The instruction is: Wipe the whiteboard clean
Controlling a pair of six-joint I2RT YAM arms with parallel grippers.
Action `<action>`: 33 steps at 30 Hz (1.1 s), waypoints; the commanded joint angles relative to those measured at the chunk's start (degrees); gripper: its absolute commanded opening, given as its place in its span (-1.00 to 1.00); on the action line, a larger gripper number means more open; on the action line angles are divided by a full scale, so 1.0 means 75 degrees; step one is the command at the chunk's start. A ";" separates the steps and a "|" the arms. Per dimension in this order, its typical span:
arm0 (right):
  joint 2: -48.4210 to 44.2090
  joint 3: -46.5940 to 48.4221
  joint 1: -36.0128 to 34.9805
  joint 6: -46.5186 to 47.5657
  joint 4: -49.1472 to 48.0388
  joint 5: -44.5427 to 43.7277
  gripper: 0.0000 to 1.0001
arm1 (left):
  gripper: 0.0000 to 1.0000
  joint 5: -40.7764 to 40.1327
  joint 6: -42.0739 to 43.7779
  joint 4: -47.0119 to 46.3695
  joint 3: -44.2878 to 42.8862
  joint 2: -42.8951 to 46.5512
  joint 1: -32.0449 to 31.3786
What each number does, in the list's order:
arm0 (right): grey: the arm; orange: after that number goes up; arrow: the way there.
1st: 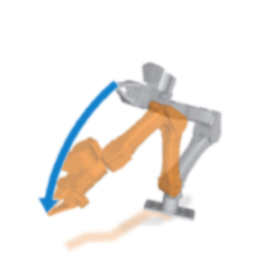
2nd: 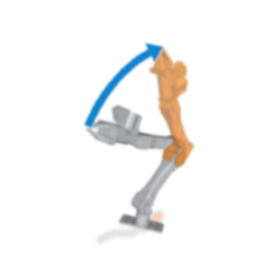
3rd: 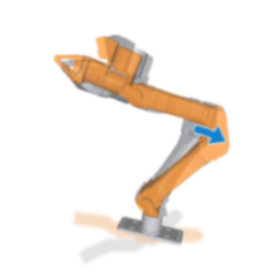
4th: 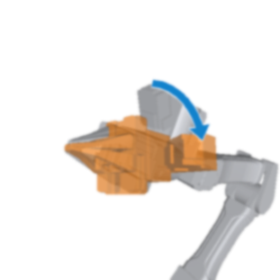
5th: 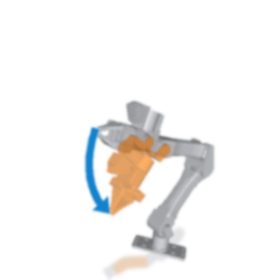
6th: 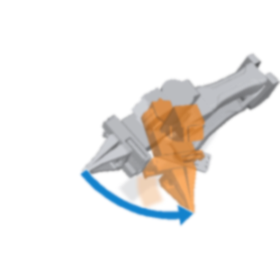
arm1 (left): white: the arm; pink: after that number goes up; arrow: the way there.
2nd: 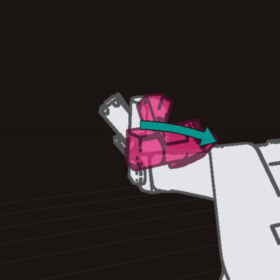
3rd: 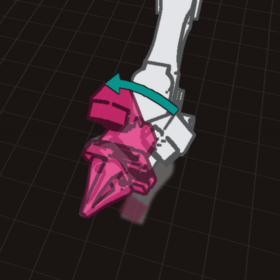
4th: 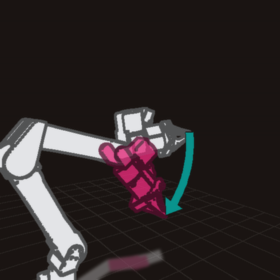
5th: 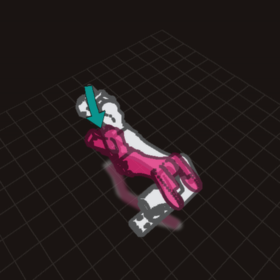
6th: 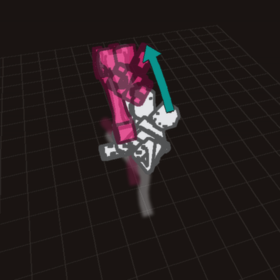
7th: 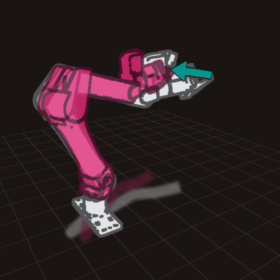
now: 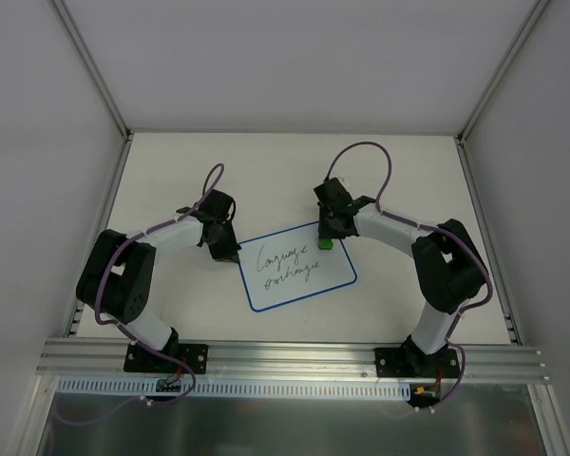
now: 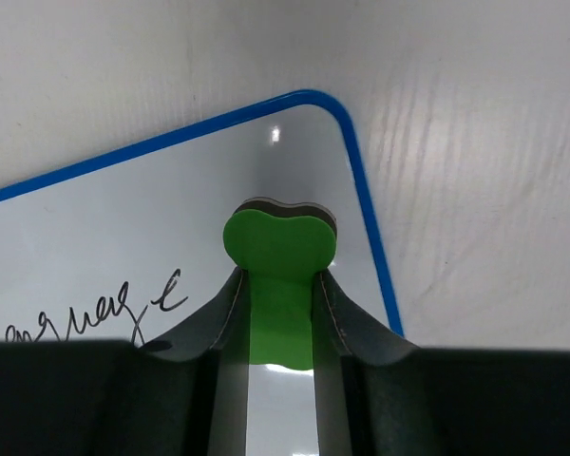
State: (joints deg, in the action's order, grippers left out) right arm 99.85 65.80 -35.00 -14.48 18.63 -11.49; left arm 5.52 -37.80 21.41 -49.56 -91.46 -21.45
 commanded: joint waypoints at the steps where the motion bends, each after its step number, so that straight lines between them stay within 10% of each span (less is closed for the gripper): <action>1: 0.0373 0.0261 -0.0160 0.0091 0.0199 -0.0144 -1.00 | -1.00 -0.0115 -0.0174 0.0356 -0.0024 -0.0438 -0.0338; 20: 0.1616 0.1129 -0.2176 -0.0026 0.0551 0.0477 -0.99 | -1.00 -0.0079 -0.0760 0.0286 -0.0412 -0.0884 -0.0632; 33: -0.0410 -0.1458 -0.0221 0.0067 0.0750 -0.1117 -0.99 | -1.00 -0.0419 -0.0843 0.0298 -0.0329 -0.0860 -0.0468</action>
State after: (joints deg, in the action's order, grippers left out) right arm 99.53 59.79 -39.92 -15.35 18.65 -13.08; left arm 5.89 -44.12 21.45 -53.54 -95.57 -25.15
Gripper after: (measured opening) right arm 0.275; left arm 0.009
